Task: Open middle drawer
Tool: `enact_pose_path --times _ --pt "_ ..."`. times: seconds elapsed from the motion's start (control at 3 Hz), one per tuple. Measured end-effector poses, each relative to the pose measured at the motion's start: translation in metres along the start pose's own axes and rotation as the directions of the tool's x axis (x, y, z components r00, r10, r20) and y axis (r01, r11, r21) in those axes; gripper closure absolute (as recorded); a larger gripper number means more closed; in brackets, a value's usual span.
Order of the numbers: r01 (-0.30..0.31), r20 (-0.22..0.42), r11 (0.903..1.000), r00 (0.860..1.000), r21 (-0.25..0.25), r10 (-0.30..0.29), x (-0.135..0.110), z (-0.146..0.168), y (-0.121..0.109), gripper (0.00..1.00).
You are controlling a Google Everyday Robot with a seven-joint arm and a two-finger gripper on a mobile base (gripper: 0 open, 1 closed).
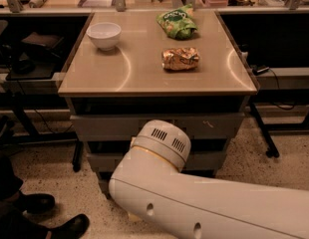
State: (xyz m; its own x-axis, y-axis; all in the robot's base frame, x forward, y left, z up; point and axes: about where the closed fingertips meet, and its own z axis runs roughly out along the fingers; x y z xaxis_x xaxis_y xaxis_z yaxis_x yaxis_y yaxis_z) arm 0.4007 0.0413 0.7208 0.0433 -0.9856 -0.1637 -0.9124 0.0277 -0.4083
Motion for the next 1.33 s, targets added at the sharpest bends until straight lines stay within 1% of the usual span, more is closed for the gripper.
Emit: enact_pose_path --times 0.33,0.67,1.0,1.33 --pt "-0.008 -0.009 0.9998 1.000 -0.018 0.008 -0.005 0.020 0.007 0.00" --pt "0.056 -0.075 0.9917 0.995 -0.116 -0.065 -0.005 0.090 0.040 0.00" --pt "0.097 -0.176 0.9815 0.976 -0.165 -0.126 0.001 0.155 0.055 0.00" --pt "0.123 -0.172 0.9835 0.974 -0.133 -0.145 -0.016 0.170 0.052 0.00"
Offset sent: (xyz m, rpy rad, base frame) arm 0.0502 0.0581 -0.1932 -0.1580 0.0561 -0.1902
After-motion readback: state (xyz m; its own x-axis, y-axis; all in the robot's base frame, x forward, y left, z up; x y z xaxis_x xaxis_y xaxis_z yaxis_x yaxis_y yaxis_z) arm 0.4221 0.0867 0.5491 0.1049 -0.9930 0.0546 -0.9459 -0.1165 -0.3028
